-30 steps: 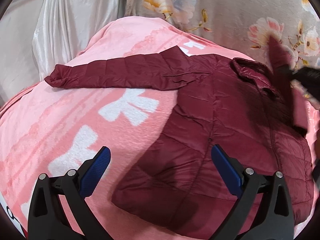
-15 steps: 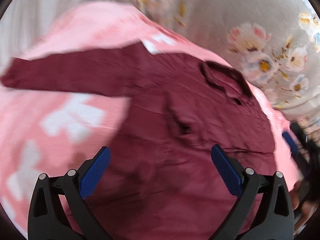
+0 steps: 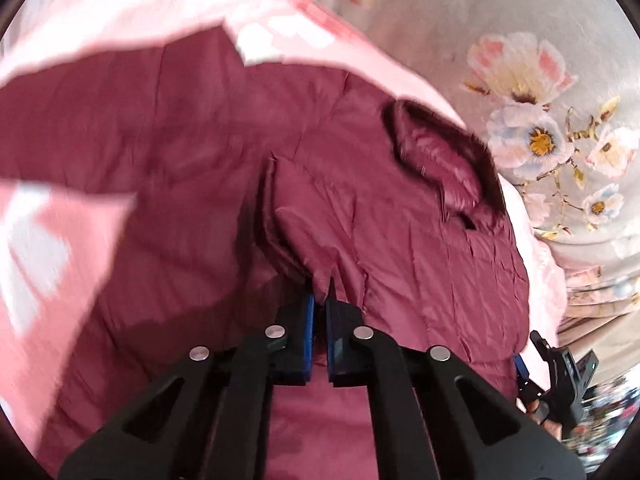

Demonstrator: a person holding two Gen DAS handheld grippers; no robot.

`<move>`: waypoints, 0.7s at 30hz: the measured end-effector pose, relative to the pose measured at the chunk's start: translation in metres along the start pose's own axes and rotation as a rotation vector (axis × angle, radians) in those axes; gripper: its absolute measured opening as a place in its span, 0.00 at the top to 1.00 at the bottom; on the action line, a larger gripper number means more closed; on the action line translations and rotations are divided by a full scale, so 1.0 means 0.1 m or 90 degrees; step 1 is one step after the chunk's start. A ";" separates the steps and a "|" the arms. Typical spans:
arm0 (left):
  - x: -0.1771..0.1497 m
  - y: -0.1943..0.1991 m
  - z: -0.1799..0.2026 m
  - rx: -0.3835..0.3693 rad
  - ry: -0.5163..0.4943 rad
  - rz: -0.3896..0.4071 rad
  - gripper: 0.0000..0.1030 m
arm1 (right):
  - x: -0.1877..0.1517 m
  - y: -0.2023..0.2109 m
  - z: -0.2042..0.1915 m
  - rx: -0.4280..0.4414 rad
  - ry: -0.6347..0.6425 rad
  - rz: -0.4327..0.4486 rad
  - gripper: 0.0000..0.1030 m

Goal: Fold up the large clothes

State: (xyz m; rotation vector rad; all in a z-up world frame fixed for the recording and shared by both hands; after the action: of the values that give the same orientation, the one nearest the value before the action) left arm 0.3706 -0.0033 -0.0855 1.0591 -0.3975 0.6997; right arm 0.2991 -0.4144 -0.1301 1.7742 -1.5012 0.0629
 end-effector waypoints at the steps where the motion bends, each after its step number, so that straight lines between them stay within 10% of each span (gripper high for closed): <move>1: 0.08 0.02 0.04 0.004 -0.015 0.014 0.98 | 0.05 -0.10 0.06 -0.018 -0.013 0.000 0.63; 3: 0.21 0.09 0.09 0.011 -0.042 0.042 0.98 | 0.14 -0.11 0.03 -0.018 -0.018 0.009 0.97; 6: 0.28 0.14 0.06 0.044 -0.086 0.077 0.98 | 0.34 0.33 -0.35 0.067 0.044 0.114 0.98; 8: 0.18 0.04 -0.03 0.064 -0.106 0.070 0.98 | 0.29 0.37 -0.44 0.021 0.148 0.143 0.98; 21: -0.24 -0.21 -0.27 0.102 -0.149 0.085 0.96 | -0.07 -0.02 0.05 -0.140 0.188 0.049 0.96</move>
State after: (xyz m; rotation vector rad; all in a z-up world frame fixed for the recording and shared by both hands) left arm 0.3667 0.0064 -0.1262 1.2802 -0.6257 0.7371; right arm 0.2968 -0.4113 -0.1381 1.4627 -1.3087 0.1836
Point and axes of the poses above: each gripper's, at about its wrist camera, not at the fingertips, and y roughly against the way its jaws point, z to its right, x to its top, the point moved 8 cm from there along -y, roughly the way its jaws point, and after that the axes turned 11 degrees about z, right-handed, at the moved point
